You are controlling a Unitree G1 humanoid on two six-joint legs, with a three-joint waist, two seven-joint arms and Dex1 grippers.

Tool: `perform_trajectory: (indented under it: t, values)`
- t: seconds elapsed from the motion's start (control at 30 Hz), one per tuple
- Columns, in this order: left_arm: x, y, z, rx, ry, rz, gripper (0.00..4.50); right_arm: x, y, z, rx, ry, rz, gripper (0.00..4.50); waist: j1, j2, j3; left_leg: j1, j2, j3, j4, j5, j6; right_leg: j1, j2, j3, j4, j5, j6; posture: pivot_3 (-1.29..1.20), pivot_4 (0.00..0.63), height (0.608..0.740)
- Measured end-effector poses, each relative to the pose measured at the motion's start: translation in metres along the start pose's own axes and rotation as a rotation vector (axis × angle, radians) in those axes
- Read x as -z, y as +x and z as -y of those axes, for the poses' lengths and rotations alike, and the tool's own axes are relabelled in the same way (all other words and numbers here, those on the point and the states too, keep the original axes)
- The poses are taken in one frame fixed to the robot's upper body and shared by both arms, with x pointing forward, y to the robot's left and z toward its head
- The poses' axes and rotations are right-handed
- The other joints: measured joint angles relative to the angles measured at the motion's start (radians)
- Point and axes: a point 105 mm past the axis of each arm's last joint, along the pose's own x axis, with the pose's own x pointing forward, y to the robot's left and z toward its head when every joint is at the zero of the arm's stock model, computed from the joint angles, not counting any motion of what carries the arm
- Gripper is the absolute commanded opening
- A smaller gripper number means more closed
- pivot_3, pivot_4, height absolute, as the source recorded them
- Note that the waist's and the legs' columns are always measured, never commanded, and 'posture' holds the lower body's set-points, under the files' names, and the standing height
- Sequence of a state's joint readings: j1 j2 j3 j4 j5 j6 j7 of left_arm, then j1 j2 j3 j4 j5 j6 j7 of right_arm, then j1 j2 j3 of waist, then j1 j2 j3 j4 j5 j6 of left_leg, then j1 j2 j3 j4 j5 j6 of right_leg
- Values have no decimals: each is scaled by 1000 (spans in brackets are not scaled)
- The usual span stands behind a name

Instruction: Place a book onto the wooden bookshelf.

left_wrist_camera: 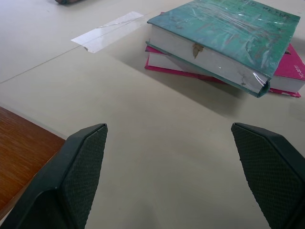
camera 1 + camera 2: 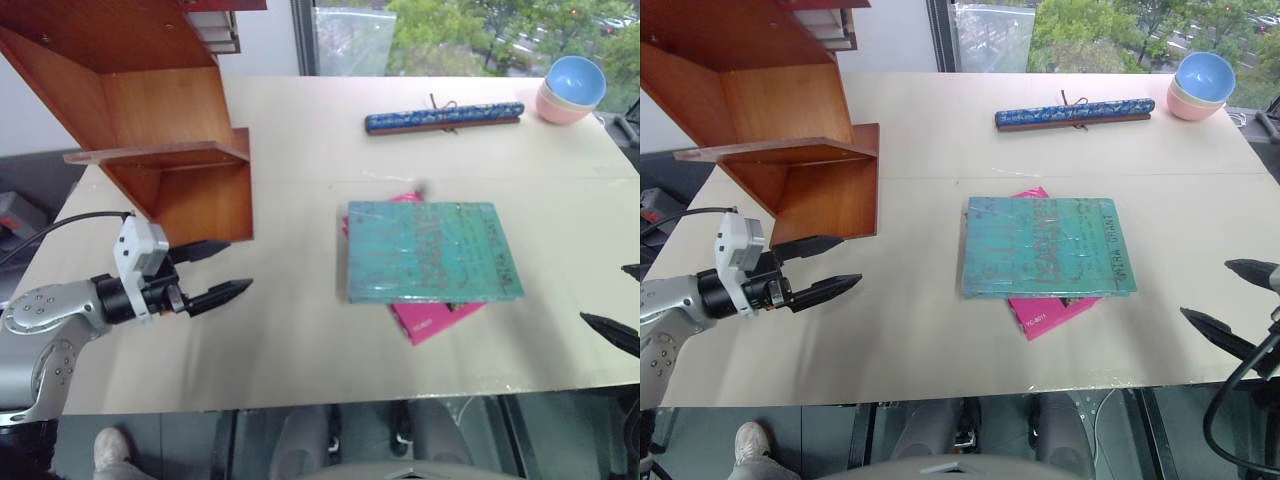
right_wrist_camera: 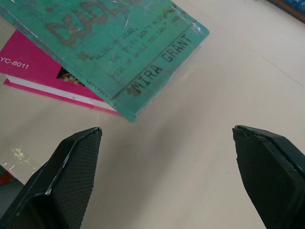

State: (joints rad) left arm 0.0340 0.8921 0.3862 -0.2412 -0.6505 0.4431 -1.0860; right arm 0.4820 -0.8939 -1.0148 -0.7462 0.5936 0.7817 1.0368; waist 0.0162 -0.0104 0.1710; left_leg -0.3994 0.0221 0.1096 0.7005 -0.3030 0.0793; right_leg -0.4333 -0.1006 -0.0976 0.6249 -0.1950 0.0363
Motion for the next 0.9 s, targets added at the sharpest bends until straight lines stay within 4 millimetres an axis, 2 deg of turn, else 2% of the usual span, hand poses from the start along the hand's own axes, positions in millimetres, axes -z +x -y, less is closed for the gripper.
perform_trajectory:
  t: [0.13, 0.2, 0.23, 0.3, 0.43, 0.53, 0.63, 0.7, 0.9]
  values:
    - [-1, 0, 2, 14, -1, 5, 4380, -2, 8, 0, -6, -4, 12, 4500, -2, 0, 0, 1, 0, 0, 0, 0, 0, 0, -1, 0, 0, 0, 0, 0, 150, 738]
    - [-7, 4, 6, 42, 6, 28, 4500, -2, 18, -1, -20, -3, 19, 3848, -3, 0, 0, 1, 0, 0, 0, 0, 0, 0, -2, 0, 0, 0, 0, 0, 150, 738]
    - [-20, 10, 11, 80, 32, 70, 4500, -2, 30, 2, -23, -7, 15, 3520, -2, 0, 0, 2, 0, 0, 0, 0, 0, 1, -2, 0, 1, 0, 0, 0, 150, 738]
    - [-28, 16, 16, 124, 54, 93, 4500, -5, 43, 9, 4, -17, 22, 2671, -2, 0, 0, 2, 0, 0, 0, 0, 0, 1, -2, 0, 1, 0, 0, 0, 150, 738]
    - [-31, 28, 32, 246, 80, 97, 4500, 1, 81, 26, 87, -67, -27, 794, -5, 1, 1, 2, 0, 2, 0, 3, 4, 0, 3, 0, 2, 0, 0, 0, 150, 738]
    - [-31, 33, 39, 284, 96, 101, 4500, 14, 96, 26, 89, -111, -90, 794, -1, 1, 1, 1, 0, 2, 0, 3, 4, -1, 3, -2, 1, 2, -3, 0, 150, 738]
    - [-31, 37, 44, 305, 102, 112, 4500, 28, 108, 23, 69, -172, -150, 794, -1, 1, 1, 0, -1, 2, 0, 3, 4, 0, 4, -4, 1, 3, 2, 0, 150, 738]
    - [-31, 39, 46, 315, 105, 113, 4500, 28, 111, 20, 57, -181, -147, 794, -2, 1, 1, 0, -1, 2, 0, 3, 4, 0, 4, -3, 0, 2, 5, 0, 150, 738]
    - [-27, 38, 50, 323, 96, 103, 4500, 10, 121, -18, -94, -190, -44, 794, -5, 1, 1, 2, 1, 2, 0, 3, 3, 0, 5, -2, 1, 1, 5, 0, 150, 738]
